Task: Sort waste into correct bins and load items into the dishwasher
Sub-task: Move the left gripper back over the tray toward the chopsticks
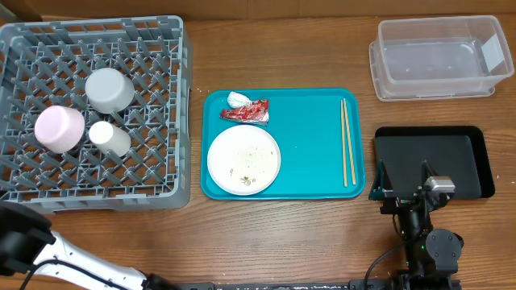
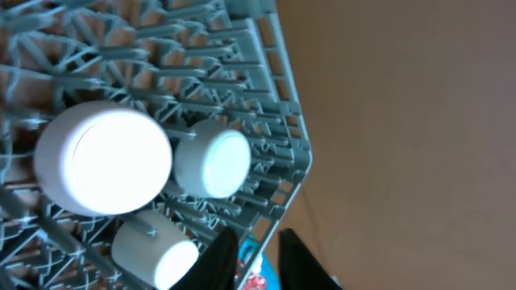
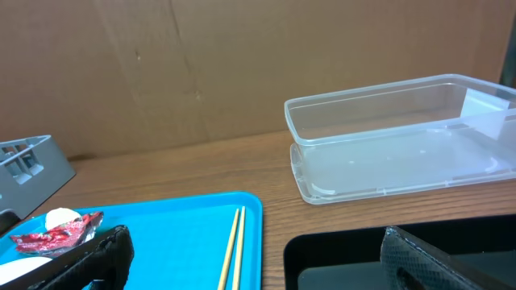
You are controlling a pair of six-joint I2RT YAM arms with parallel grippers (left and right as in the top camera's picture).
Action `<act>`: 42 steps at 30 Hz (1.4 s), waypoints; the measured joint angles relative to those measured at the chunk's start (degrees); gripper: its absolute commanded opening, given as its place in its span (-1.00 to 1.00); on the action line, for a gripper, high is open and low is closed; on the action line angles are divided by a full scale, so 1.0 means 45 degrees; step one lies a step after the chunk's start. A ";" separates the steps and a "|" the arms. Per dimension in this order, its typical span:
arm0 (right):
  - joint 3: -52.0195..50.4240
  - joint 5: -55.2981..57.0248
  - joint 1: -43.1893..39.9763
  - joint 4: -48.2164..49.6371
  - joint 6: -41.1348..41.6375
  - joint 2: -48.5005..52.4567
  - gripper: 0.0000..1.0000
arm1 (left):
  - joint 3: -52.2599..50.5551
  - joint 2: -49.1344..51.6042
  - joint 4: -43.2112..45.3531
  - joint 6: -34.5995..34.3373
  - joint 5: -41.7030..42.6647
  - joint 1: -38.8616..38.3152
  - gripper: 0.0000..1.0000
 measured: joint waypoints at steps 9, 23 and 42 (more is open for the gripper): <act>0.0000 -0.0005 0.0000 0.0000 -0.0005 0.0000 0.99 | 0.1797 0.0000 -0.1831 0.1132 -0.0219 -0.2633 -0.46; 0.0000 -0.0005 0.0000 -0.0005 -0.0005 0.0000 0.99 | 0.2477 0.0000 -0.2025 0.2365 -0.0330 -1.0661 1.00; 0.0000 -0.0005 0.0000 -0.0005 -0.0005 0.0000 0.99 | 0.1243 0.0714 0.0238 -0.2273 -0.9170 -2.0584 -0.10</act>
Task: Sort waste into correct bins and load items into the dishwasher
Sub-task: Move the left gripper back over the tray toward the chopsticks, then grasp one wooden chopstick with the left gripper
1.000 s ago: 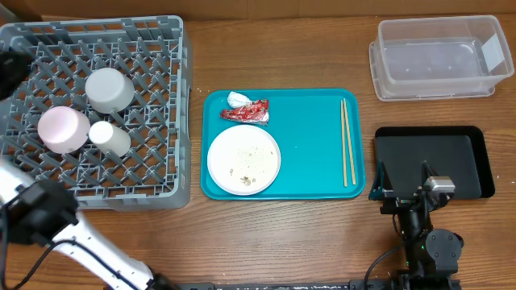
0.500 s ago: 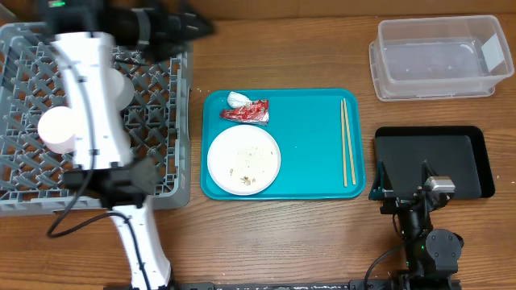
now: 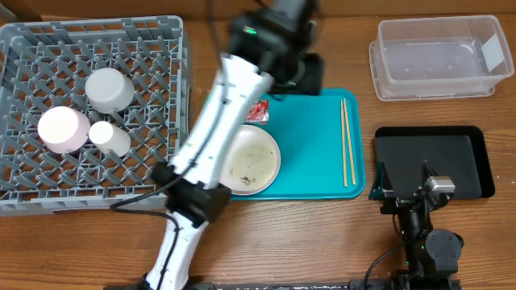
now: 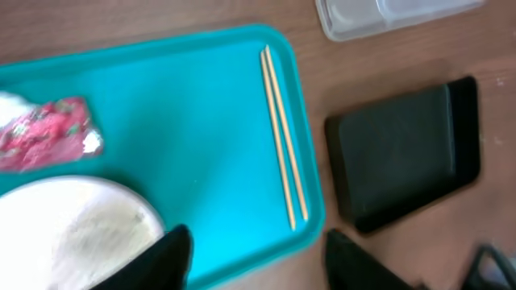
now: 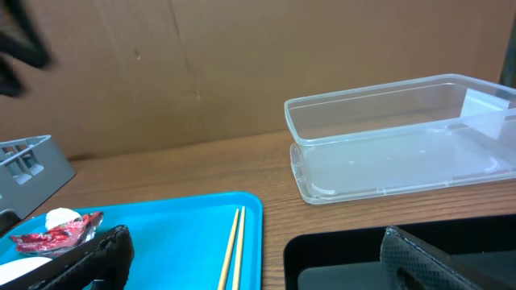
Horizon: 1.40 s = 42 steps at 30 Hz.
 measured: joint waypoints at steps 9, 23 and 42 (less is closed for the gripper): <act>0.0000 0.0000 0.0000 0.0005 0.0000 0.0000 0.99 | -0.0170 0.2307 0.1365 -0.3021 -0.2565 -0.1957 -0.06; 0.0000 0.0000 0.0000 0.0010 0.0005 0.0000 0.99 | -0.0296 0.4692 0.1865 -0.4231 -0.3769 -0.3279 -0.19; 0.0000 -0.0005 0.0000 0.0010 0.0000 0.0000 0.99 | -0.0296 0.5440 0.2356 -0.4556 -0.4779 -0.3657 -0.24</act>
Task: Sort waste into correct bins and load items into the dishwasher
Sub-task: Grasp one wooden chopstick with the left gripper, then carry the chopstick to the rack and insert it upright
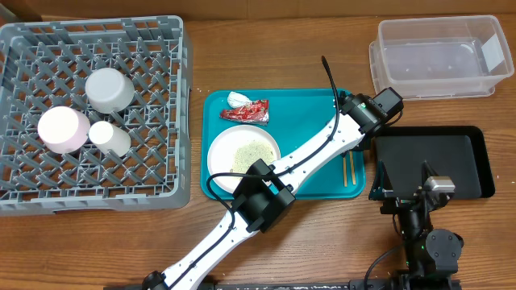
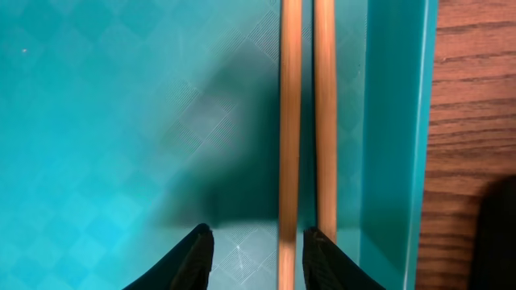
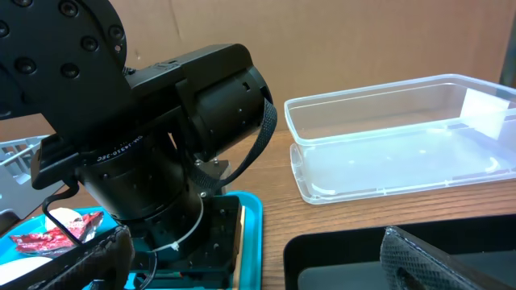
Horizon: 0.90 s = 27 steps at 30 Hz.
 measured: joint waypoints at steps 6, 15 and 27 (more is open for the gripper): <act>0.0000 0.0005 0.0000 -0.0005 0.0000 0.0000 0.99 | -0.0204 0.0000 0.0228 0.0000 -0.0053 0.0000 -0.25; 0.0000 0.0010 0.0000 -0.0010 0.0000 0.0000 0.99 | -0.0534 -0.0005 0.0364 -0.0155 -0.0141 0.0000 -0.64; 0.0000 0.0000 0.0000 0.0000 0.0005 0.0000 0.99 | -0.0180 -0.0209 -0.1472 0.0889 -0.0175 0.0539 -0.92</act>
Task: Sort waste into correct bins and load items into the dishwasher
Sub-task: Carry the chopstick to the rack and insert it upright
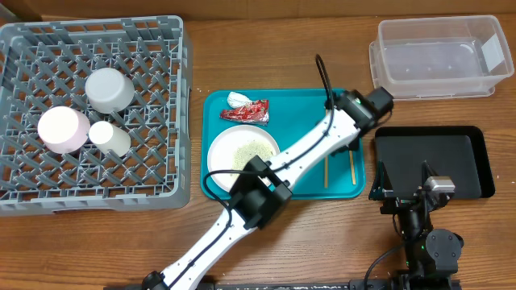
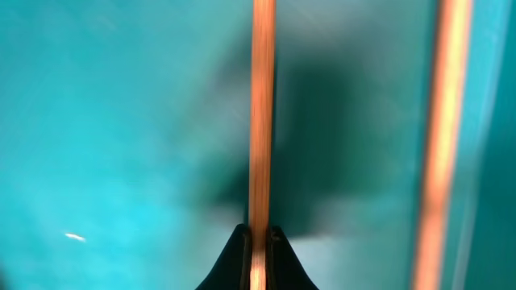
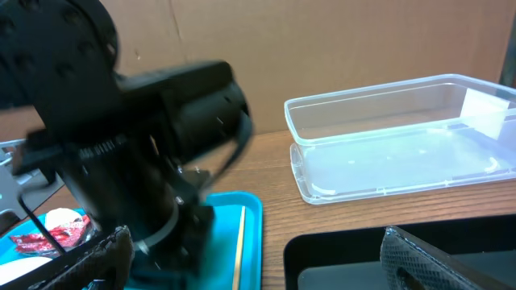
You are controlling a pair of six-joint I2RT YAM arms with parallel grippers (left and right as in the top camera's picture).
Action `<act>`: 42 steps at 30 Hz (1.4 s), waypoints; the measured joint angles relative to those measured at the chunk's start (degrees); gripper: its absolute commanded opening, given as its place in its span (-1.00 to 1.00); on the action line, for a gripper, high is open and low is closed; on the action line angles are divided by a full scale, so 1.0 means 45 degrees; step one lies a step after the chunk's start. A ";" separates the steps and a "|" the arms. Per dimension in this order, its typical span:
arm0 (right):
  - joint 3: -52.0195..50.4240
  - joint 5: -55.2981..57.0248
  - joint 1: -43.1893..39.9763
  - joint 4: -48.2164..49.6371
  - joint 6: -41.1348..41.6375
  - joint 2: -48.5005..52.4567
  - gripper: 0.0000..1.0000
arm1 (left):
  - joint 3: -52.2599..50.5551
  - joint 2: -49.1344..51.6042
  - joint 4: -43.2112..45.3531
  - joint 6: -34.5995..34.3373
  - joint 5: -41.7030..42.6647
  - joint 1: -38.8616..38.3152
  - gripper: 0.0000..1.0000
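In the left wrist view my left gripper [image 2: 258, 235] is shut on one wooden chopstick [image 2: 260, 113], just above the teal tray [image 2: 97, 145]. The second chopstick [image 2: 448, 121] lies apart to its right. Overhead, the left gripper [image 1: 348, 121] is over the tray's right part, with the held chopstick [image 1: 326, 171] showing below the arm and the other chopstick [image 1: 351, 165] near the rim. My right gripper [image 3: 258, 270] rests open by the black bin [image 1: 451, 157], holding nothing.
On the tray [image 1: 306, 181] are a soiled white plate [image 1: 242, 157] and a red wrapper [image 1: 246, 111]. A grey dish rack [image 1: 161, 97] at the left holds three cups. A clear plastic bin [image 1: 439, 56] stands at the back right.
My left gripper, which stood open astride one chopstick of the close pair, is now shut on it. That chopstick now sits left of the other. The right arm has not moved.
The left gripper was first over the dish rack at the left. Then it was open over the tray near the plate and chopsticks. Then it was low over the pair of chopsticks, open, and now it grips one of them.
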 measured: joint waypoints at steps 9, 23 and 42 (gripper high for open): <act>0.0000 0.0005 0.0000 0.0000 -0.0005 0.0000 0.99 | 0.0656 -0.3507 -0.1802 0.2924 -0.0826 0.2783 -0.92; 0.0000 0.0005 0.0000 -0.0010 0.0000 0.0000 0.99 | 0.0986 -0.5518 -0.3147 0.7820 -0.0005 0.8893 -0.92; 0.0000 0.0000 0.0000 0.0000 -0.0005 0.0000 0.99 | 0.0976 -0.4435 -0.3089 0.8223 0.4823 1.1584 -0.92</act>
